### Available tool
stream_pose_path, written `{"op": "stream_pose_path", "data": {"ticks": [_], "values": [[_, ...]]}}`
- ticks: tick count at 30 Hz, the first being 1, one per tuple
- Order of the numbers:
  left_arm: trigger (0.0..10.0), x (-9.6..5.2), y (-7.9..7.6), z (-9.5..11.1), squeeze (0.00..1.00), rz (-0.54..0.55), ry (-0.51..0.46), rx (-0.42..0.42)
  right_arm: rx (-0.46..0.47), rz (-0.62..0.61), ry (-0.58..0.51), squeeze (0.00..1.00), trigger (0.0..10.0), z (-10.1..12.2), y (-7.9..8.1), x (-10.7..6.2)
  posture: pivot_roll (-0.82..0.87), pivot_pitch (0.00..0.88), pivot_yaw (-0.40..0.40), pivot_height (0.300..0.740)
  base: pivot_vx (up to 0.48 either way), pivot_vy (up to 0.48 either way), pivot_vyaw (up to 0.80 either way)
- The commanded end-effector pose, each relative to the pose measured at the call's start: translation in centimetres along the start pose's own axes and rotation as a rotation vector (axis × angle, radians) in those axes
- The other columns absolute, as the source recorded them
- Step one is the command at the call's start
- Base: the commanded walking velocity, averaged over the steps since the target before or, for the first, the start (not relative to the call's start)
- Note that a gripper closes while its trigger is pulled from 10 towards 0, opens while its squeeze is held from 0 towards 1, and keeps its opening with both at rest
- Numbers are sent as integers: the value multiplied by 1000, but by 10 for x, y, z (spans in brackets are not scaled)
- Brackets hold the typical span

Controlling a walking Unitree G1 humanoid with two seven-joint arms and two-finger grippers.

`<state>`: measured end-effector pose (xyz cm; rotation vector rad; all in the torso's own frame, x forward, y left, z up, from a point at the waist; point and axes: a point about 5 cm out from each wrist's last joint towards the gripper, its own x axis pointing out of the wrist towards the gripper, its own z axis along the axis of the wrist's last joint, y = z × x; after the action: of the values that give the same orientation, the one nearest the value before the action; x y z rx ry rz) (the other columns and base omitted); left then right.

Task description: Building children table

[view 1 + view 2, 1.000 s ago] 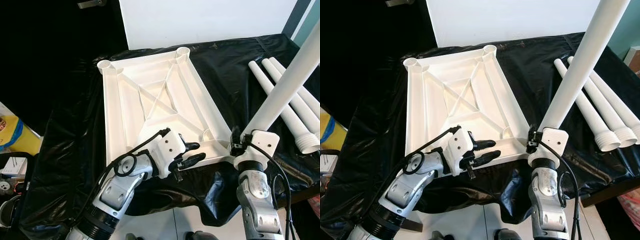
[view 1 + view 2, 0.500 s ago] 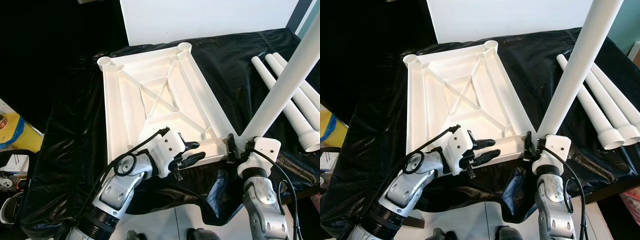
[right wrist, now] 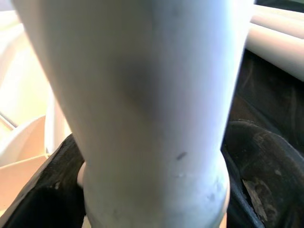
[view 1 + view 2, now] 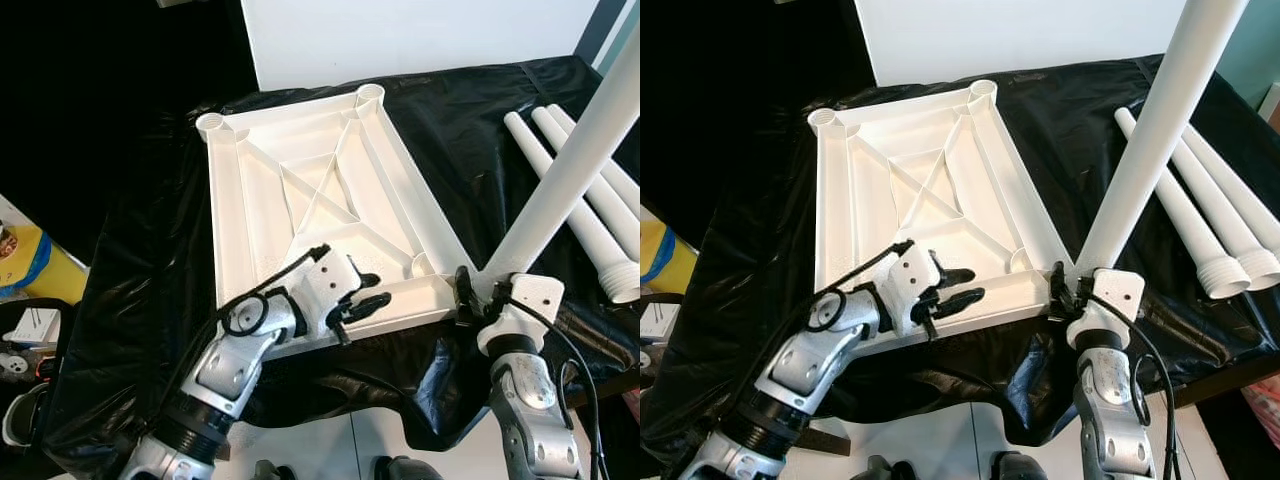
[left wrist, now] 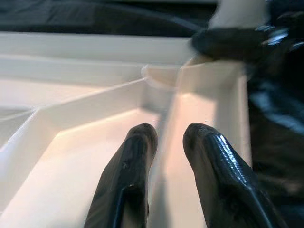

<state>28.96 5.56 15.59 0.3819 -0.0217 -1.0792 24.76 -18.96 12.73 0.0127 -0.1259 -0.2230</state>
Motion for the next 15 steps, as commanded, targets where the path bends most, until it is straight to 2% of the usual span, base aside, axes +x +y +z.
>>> {"op": "stream_pose_path", "data": {"ticks": [1, 5, 6, 8, 9, 13, 14, 15], "values": [[10000, -1, 11, -11, 0, 161, 71, -13, -8, -12, 26, 0, 10000, -5, -2, -6, -186, 156, 71, 740, 0, 0, 0], [10000, 0, 13, -14, 0, 176, 93, -24, -10, -17, 26, 0, 10000, -5, -3, -6, -188, 155, 72, 740, 0, 0, 0], [10000, 0, 15, -16, 43, 186, 104, -37, -10, -21, 26, 0, 10000, -5, -4, -6, -192, 157, 74, 740, 0, 0, 0], [10000, 0, 15, -16, 43, 186, 104, -37, -10, -21, 26, 0, 10000, -5, -4, -6, -192, 157, 74, 740, 0, 0, 0], [10000, -1, 16, -17, 1000, 177, 100, -61, -10, -23, 23, 0, 10000, -5, -5, -6, -196, 160, 77, 740, 0, 0, 0], [10000, 1, 18, -16, 1000, 181, 109, -44, -10, -26, 21, 0, 10000, -4, -6, -5, -195, 162, 76, 740, 0, 0, 0], [10000, 1, 17, -17, 749, 179, 123, -26, -11, -27, 23, 0, 10000, -5, -7, -6, -194, 162, 75, 740, 0, 0, 0], [10000, 1, 17, -19, 0, 177, 141, -16, -10, -26, 25, 0, 10000, -5, -6, -6, -194, 163, 75, 740, 0, 0, 0]]}}
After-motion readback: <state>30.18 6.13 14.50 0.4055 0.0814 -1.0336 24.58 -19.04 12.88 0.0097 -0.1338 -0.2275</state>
